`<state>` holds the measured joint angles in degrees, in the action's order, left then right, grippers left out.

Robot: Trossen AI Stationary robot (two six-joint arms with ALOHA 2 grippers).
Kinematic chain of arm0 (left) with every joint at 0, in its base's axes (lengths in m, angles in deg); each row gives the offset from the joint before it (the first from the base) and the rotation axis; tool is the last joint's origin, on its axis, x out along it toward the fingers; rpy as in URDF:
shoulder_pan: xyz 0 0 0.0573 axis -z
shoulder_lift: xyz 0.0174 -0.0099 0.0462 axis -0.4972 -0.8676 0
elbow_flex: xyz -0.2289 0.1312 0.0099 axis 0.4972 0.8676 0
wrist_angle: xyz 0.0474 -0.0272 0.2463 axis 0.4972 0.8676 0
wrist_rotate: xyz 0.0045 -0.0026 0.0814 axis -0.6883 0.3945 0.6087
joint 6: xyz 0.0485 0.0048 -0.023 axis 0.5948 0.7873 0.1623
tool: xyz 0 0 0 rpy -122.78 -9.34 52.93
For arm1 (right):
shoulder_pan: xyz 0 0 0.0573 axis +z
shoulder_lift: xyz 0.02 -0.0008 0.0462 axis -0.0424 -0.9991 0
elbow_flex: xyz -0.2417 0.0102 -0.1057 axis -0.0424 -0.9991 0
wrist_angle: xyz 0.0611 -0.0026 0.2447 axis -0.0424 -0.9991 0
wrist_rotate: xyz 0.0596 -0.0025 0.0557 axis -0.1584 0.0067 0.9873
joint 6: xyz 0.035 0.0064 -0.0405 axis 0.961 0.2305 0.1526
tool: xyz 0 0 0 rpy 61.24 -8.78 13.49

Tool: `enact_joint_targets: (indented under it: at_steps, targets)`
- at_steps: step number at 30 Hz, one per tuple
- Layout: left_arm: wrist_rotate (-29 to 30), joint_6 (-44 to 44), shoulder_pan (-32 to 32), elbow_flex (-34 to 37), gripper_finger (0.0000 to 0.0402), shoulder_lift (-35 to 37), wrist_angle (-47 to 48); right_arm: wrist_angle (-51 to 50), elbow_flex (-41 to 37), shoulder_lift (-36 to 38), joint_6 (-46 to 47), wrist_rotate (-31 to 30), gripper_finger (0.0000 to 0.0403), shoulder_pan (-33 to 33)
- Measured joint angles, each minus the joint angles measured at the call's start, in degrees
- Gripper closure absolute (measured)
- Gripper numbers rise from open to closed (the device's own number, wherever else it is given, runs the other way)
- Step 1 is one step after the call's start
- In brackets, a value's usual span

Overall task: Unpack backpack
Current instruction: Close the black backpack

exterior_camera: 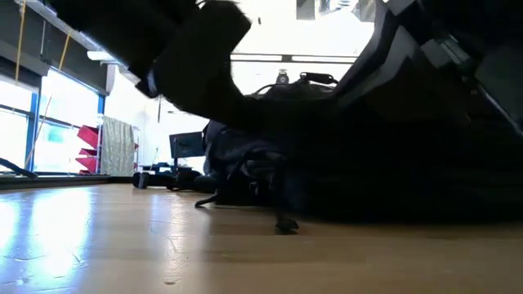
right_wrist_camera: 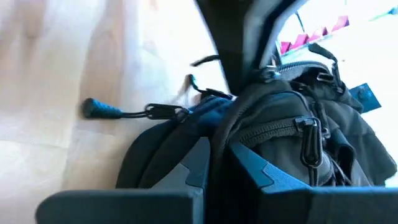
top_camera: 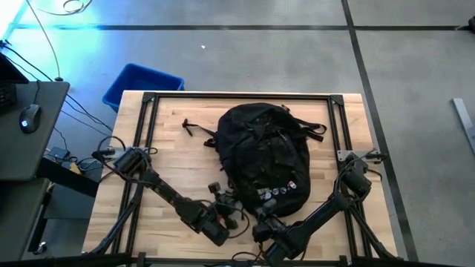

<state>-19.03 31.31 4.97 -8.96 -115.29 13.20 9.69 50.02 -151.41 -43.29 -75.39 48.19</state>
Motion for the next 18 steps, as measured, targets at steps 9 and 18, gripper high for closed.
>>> enact_joint_targets:
  at_steps: [9,18]
  targets:
    - [0.3,-6.0,-3.9,0.2,0.0381,3.1,17.3,1.8,-0.1,0.0,-5.8,5.9,0.0383,0.6]
    - [-1.2,-12.3,-4.7,0.3,0.0381,4.5,26.0,0.0,-0.1,0.0,-6.6,6.5,0.0383,1.5]
